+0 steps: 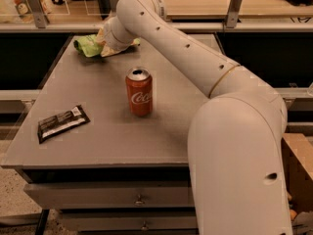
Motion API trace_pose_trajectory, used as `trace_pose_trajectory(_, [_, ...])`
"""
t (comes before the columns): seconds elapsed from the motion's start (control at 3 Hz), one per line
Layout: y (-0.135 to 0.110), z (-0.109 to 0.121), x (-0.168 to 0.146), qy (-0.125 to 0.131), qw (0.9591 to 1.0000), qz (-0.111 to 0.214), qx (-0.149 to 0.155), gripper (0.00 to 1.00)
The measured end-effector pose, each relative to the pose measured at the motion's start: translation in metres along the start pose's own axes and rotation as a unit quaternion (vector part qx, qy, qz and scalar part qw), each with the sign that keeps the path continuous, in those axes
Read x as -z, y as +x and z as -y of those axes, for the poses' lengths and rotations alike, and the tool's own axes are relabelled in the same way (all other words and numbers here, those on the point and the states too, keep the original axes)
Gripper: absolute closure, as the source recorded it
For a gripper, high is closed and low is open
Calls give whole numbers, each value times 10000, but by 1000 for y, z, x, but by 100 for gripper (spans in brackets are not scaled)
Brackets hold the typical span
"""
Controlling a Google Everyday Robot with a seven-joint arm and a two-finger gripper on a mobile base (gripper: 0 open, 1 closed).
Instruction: Move green rice chip bag near coke can
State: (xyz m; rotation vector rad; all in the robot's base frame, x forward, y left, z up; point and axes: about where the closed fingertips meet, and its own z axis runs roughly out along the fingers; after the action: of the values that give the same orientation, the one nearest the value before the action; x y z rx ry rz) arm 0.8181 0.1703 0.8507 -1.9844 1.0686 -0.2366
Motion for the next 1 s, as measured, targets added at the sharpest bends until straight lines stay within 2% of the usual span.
trace_pose_trajectory(0.33, [1,0,0,-35,10000,-39,12,92])
trace_pose_trajectory(0.67, [9,0,7,-45,9999,-124,-42,100])
trace_pose_trajectory(1.0, [23,-6,19,-52,9996,-233,-141,100])
